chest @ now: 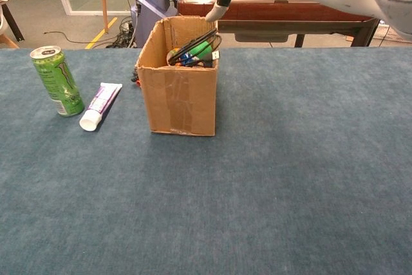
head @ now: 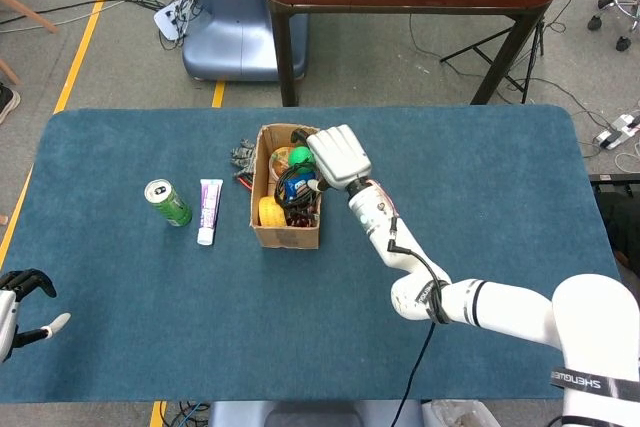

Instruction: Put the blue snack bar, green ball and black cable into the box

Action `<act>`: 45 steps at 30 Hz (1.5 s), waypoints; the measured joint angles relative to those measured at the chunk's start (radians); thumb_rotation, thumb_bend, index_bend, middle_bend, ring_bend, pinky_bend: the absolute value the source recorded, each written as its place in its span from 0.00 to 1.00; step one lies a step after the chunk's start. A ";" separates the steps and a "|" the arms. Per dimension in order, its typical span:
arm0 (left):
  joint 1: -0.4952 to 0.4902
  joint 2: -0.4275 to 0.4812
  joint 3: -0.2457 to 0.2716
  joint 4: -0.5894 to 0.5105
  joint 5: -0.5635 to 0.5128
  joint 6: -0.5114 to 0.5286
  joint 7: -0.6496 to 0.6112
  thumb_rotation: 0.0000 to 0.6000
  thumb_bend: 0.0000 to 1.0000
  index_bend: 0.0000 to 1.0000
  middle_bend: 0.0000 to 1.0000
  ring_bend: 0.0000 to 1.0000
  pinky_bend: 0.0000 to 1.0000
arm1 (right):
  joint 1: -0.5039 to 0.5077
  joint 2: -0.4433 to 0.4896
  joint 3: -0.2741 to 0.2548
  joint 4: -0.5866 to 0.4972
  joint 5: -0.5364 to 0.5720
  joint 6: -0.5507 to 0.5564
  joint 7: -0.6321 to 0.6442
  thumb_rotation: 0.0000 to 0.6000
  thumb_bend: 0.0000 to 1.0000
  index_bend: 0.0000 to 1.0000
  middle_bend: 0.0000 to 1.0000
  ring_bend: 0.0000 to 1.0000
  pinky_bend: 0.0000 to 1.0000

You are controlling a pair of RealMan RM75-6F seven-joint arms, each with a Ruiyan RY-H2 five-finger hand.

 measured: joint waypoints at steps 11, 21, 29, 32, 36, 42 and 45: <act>-0.003 -0.007 -0.004 0.004 -0.014 -0.010 0.018 1.00 0.08 0.56 0.46 0.37 0.68 | -0.165 0.212 -0.042 -0.245 -0.072 0.196 -0.036 1.00 0.00 0.53 1.00 0.99 1.00; -0.004 -0.020 -0.002 0.003 -0.004 -0.003 0.046 1.00 0.08 0.55 0.46 0.37 0.68 | -0.417 0.370 -0.186 -0.384 -0.229 0.463 -0.100 1.00 0.00 0.54 1.00 0.92 1.00; -0.009 -0.035 -0.003 0.022 0.010 0.000 0.044 1.00 0.08 0.53 0.47 0.38 0.68 | -0.622 0.395 -0.314 -0.390 -0.375 0.608 -0.062 1.00 0.00 0.54 0.73 0.65 0.94; -0.009 -0.043 -0.003 0.032 0.020 0.010 0.041 1.00 0.08 0.50 0.48 0.38 0.68 | -0.682 0.386 -0.346 -0.374 -0.411 0.653 -0.066 1.00 0.00 0.53 0.57 0.55 0.87; -0.009 -0.054 -0.005 0.045 0.025 0.019 0.036 1.00 0.08 0.44 0.48 0.38 0.67 | -0.761 0.361 -0.369 -0.347 -0.436 0.717 -0.073 1.00 0.00 0.48 0.42 0.42 0.64; -0.008 -0.067 -0.012 0.061 0.024 0.032 0.029 1.00 0.08 0.42 0.46 0.38 0.61 | -0.856 0.318 -0.387 -0.244 -0.506 0.794 0.034 1.00 0.00 0.47 0.38 0.33 0.39; -0.008 -0.068 -0.013 0.063 0.015 0.026 0.033 1.00 0.08 0.42 0.46 0.38 0.60 | -0.908 0.296 -0.388 -0.179 -0.536 0.827 0.102 1.00 0.00 0.47 0.38 0.33 0.38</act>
